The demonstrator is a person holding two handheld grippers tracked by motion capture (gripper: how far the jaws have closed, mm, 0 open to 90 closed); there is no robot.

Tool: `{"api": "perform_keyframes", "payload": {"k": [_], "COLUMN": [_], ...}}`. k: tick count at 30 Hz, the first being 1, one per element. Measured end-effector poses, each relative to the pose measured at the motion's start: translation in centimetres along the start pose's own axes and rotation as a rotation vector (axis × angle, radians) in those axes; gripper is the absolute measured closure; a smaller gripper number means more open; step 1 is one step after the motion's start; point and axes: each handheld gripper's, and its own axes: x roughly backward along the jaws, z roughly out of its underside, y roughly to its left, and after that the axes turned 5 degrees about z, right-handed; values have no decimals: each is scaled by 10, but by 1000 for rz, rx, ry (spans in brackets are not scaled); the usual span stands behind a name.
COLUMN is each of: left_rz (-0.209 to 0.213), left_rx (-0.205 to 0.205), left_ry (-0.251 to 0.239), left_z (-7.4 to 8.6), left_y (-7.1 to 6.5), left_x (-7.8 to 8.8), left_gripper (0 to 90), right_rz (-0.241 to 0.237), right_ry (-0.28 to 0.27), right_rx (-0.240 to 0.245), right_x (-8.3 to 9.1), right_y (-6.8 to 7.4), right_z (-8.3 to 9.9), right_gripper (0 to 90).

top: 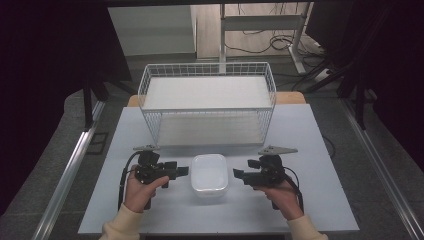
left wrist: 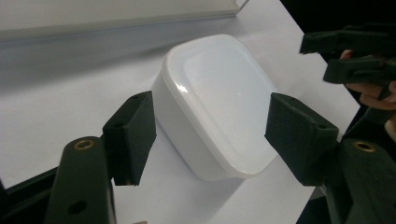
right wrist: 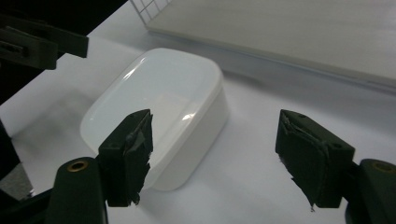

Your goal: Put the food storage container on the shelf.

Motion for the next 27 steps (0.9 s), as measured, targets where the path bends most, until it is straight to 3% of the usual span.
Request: {"api": "perform_keyframes", "payload": {"k": [5,9,22,27], "left_rz": [57,71,101,75], "left_rx": [44,69,97,110], "left_ry": [6,16,49,73], "left_z": [2,3,5,6], "left_y": [5,8,10,12], "left_x": [-8,-15,-34,-39], "left_gripper": [332,338,397,413], "right_rz": [-23,-27,-76,-83], "right_ry": [16,33,71,81], "right_rx": [-16,-42,-119,-140], "right_x": [-10,-20,-46,-50], "right_y": [4,8,12,12], "right_z": [1,0,5,7], "right_gripper": [292,312,367,378]}}
